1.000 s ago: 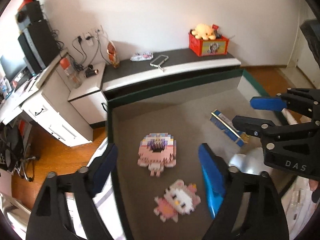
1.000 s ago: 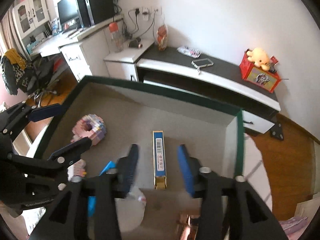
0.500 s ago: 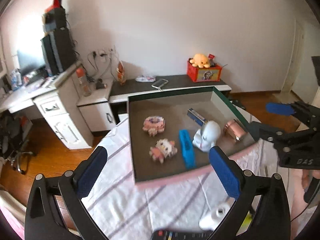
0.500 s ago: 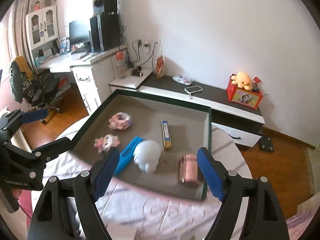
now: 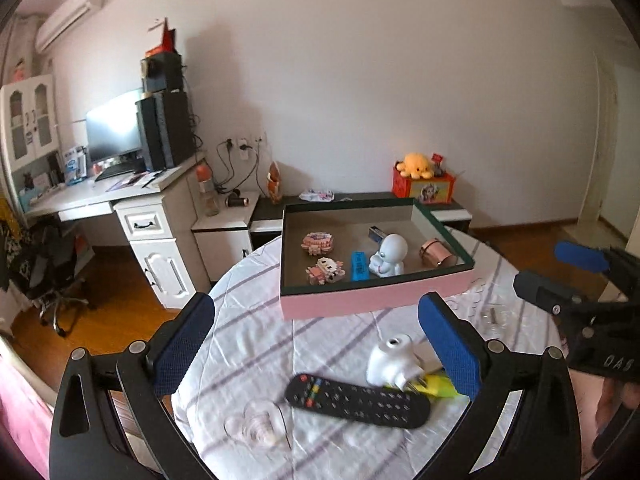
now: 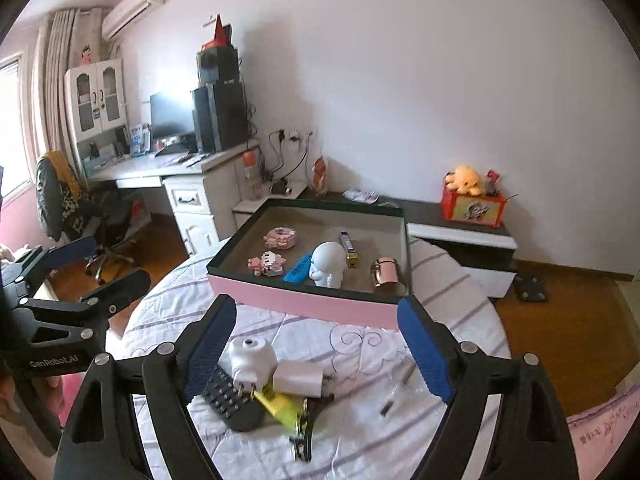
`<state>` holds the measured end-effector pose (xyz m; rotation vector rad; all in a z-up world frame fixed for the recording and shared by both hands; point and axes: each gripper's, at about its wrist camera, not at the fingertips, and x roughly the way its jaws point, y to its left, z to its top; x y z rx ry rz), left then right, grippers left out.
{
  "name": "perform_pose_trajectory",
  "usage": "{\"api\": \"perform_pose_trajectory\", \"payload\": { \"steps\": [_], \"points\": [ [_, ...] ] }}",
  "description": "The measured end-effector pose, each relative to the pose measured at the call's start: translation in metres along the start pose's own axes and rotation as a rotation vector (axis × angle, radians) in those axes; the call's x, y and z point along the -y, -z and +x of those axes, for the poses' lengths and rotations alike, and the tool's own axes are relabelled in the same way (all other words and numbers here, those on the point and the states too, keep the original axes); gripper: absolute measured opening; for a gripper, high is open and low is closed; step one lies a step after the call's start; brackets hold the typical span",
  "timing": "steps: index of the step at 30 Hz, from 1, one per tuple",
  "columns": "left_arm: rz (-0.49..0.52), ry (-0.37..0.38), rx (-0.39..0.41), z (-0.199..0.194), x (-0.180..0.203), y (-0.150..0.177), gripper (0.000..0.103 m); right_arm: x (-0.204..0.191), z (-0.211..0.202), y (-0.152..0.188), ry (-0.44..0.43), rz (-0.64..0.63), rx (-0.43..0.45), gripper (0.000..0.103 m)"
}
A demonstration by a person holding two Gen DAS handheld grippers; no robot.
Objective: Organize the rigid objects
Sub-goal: 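Withdraw both tools from the box back over the bed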
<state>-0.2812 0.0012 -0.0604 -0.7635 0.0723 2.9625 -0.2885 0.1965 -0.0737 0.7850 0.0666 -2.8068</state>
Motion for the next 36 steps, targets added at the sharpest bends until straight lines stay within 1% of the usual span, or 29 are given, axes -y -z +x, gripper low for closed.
{"api": "perform_pose_trajectory", "payload": {
  "steps": [3,6,10,13,18,23,27,36],
  "points": [
    [-0.024,-0.022,0.006,-0.017,0.001,0.010,0.103,-0.005,-0.015,0.011,0.023,0.004,0.014,0.084],
    [-0.022,-0.026,0.018,-0.031,0.002,0.018,0.103,-0.010,-0.028,0.020,0.048,0.008,0.031,0.084],
    [0.008,-0.061,0.036,-0.048,0.007,0.026,0.103,-0.013,-0.040,0.032,0.054,0.028,0.039,0.085],
    [0.035,-0.067,0.052,-0.058,0.009,0.029,0.103,-0.014,-0.046,0.037,0.071,0.031,0.041,0.085],
    [0.049,-0.061,0.045,-0.061,0.011,0.032,0.103,-0.018,-0.054,0.040,0.115,0.016,0.043,0.085],
    [0.050,-0.053,0.042,-0.062,0.012,0.035,0.103,-0.020,-0.060,0.045,0.123,0.013,0.044,0.085],
    [0.065,-0.065,0.034,-0.060,0.014,0.037,0.103,-0.021,-0.060,0.046,0.135,0.006,0.040,0.085],
    [0.089,-0.052,-0.005,-0.047,0.020,0.045,0.103,-0.014,-0.050,0.052,0.144,0.012,0.004,0.085]
  ]
}}
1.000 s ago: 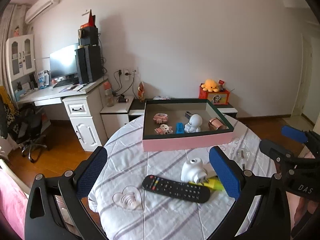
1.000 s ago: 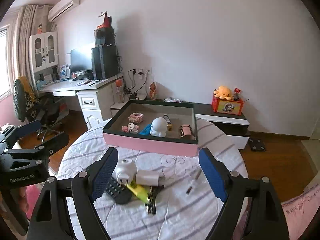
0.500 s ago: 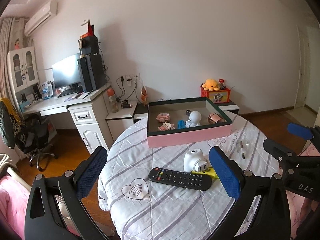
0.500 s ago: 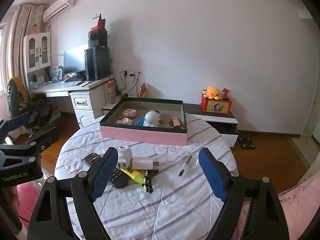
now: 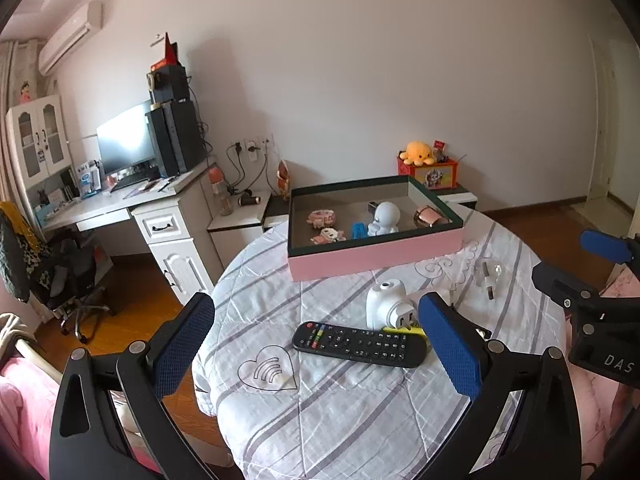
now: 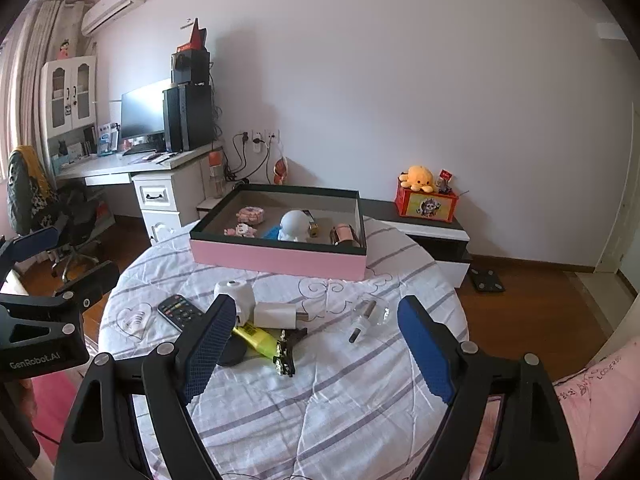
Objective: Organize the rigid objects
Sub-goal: 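Withdraw both tools from the box back over the bed, then grasp the white plug adapter with left tool while right tool grasps glass bottle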
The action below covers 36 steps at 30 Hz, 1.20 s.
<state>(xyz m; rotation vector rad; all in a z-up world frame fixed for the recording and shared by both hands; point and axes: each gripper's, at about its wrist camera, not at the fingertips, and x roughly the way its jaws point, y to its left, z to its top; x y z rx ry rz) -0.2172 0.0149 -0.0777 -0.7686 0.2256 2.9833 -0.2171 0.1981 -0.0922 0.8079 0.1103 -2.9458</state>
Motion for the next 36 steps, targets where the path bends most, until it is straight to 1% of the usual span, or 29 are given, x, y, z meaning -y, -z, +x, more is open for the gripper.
{"api": "perform_pose_trajectory", "payload": {
  "steps": [5,8,17,22,25,27,29,34,36],
  "points": [
    [0.009,0.011,-0.022,0.010,0.003,0.004,0.103,0.004,0.010,0.005,0.002,0.007,-0.029,0.085],
    [0.016,0.012,-0.051,0.020,0.005,0.010,0.103,0.009,0.017,0.010,0.004,0.014,-0.047,0.085],
    [0.023,0.020,-0.194,0.066,0.016,0.038,0.103,0.026,0.045,0.029,0.001,0.055,-0.127,0.085],
    [0.027,0.067,-0.255,0.088,0.033,0.050,0.103,0.035,0.063,0.042,-0.005,0.073,-0.175,0.085],
    [0.037,0.076,-0.284,0.100,0.046,0.053,0.103,0.043,0.073,0.048,-0.004,0.087,-0.197,0.085],
    [0.041,0.067,-0.285,0.105,0.051,0.054,0.103,0.048,0.076,0.051,-0.003,0.097,-0.202,0.085],
    [0.040,0.084,-0.299,0.111,0.055,0.052,0.103,0.053,0.080,0.053,-0.006,0.106,-0.210,0.085],
    [-0.005,0.099,-0.306,0.125,0.052,0.043,0.103,0.062,0.087,0.057,-0.003,0.127,-0.221,0.085],
    [-0.022,0.088,-0.311,0.133,0.051,0.039,0.103,0.066,0.090,0.057,0.000,0.135,-0.225,0.085]
  ]
}}
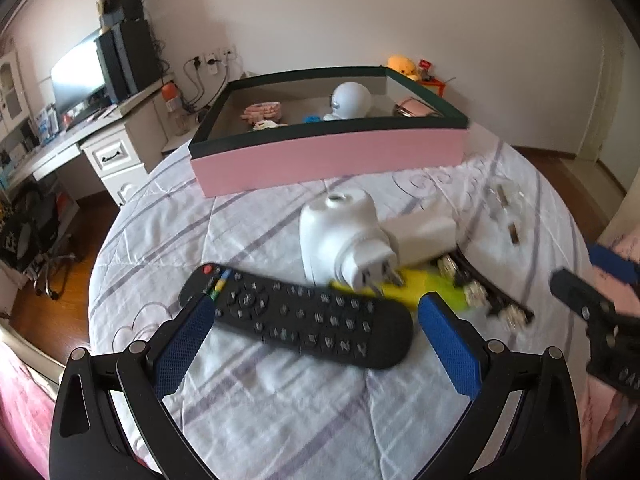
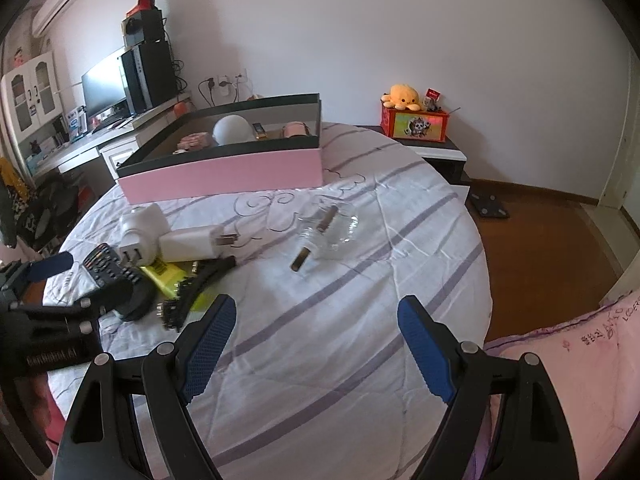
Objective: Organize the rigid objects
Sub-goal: 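Grasp the white plug adapter with left tool while right tool grasps glass bottle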
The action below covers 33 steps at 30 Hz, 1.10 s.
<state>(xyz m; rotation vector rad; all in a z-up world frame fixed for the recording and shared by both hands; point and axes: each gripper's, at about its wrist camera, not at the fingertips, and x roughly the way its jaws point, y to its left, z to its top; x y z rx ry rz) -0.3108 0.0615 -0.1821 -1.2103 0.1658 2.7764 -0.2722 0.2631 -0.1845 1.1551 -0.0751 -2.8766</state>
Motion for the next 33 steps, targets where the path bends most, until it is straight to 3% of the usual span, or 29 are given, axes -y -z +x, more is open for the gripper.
{"api": "perform_pose_trajectory", "payload": {
  "steps": [5,13,15,17,18,24,33],
  "points": [
    [-0.048,0.019,-0.032,0.020,-0.004,-0.011,0.103,0.008,0.009,-0.003,-0.009,0.018,-0.009,0.085],
    [-0.024,0.026,-0.017,0.037,-0.008,-0.022,0.101,0.016,0.025,-0.011,-0.014,0.016,-0.027,0.085],
    [-0.018,0.056,-0.005,0.037,-0.012,-0.023,0.085,0.018,0.029,-0.013,-0.015,0.016,-0.029,0.085],
    [-0.021,0.095,-0.019,0.041,-0.012,-0.025,0.057,0.019,0.033,-0.015,-0.013,0.015,-0.034,0.085],
    [-0.004,0.102,-0.034,0.046,-0.010,-0.025,0.055,0.019,0.035,-0.017,-0.011,0.016,-0.036,0.085],
    [0.029,0.098,-0.025,0.048,-0.008,-0.025,0.055,0.018,0.047,-0.025,-0.019,0.011,-0.054,0.085],
    [-0.001,-0.001,-0.035,0.049,-0.037,-0.024,0.055,0.011,0.080,-0.046,-0.008,0.011,-0.102,0.085]
  ]
}}
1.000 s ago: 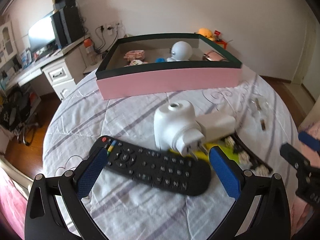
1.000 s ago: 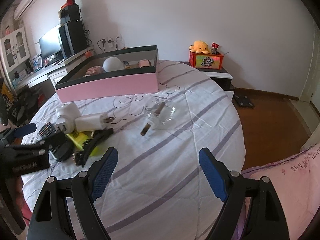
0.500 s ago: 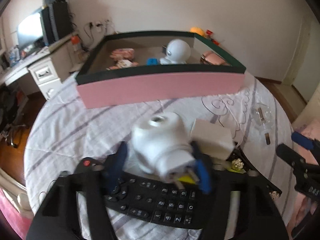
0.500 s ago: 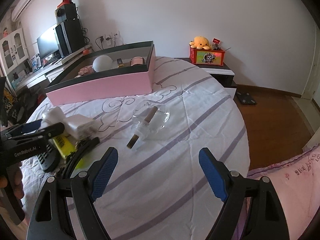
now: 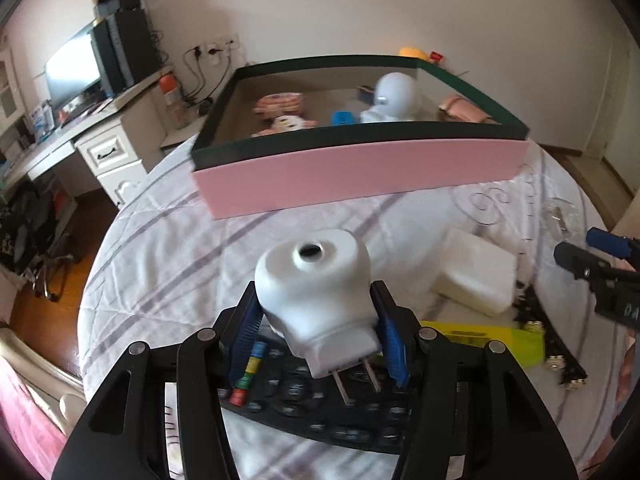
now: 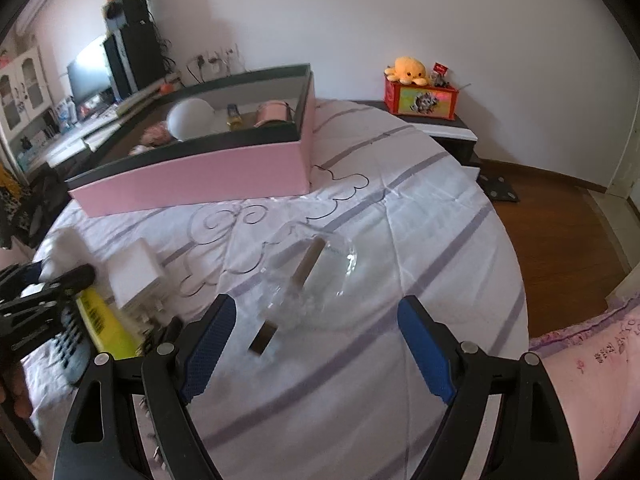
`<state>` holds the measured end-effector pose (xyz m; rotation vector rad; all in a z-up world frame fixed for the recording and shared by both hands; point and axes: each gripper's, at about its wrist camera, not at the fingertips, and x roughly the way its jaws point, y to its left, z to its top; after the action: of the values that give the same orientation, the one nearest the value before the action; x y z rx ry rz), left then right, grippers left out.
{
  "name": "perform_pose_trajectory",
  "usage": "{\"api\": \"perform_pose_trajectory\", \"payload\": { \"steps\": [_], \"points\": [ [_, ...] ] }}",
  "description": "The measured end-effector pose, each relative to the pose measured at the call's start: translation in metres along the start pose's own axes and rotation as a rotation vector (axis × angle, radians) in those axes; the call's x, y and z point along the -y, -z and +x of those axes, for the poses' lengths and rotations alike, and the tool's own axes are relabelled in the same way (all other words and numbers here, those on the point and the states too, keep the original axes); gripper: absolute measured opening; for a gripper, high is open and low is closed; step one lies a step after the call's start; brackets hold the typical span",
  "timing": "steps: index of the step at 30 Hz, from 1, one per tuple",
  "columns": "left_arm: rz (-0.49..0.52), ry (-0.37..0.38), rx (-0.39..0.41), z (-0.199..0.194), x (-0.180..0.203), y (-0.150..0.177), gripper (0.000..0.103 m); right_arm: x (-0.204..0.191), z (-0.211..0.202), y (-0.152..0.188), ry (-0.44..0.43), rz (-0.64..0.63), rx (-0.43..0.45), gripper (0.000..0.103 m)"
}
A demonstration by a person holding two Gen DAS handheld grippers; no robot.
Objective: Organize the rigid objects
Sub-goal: 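Grasp the white plug adapter with left tool while right tool grasps glass bottle, then carry white adapter and glass bottle into the pink box and open both tools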
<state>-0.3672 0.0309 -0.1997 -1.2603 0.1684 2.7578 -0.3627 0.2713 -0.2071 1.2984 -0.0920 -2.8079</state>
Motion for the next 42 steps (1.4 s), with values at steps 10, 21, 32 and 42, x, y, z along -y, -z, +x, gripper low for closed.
{"api": "perform_pose_trajectory", "payload": {
  "steps": [10,21,32,42],
  "points": [
    [-0.039,0.034,-0.033,0.014,-0.011,-0.001,0.074,-0.002,0.019,-0.011,0.000,-0.003,-0.029,0.084],
    [-0.037,0.041,0.011,0.009,-0.014,-0.001,0.055,-0.004,0.016,-0.012,-0.002,-0.021,-0.008,0.053],
    [-0.038,0.019,0.052,-0.016,-0.021,0.002,0.055,-0.019,-0.006,-0.006,-0.001,-0.074,0.039,0.053],
    [-0.039,0.014,0.131,-0.061,-0.029,0.004,0.055,-0.049,-0.043,-0.005,-0.044,-0.136,0.091,0.053]
  ]
}}
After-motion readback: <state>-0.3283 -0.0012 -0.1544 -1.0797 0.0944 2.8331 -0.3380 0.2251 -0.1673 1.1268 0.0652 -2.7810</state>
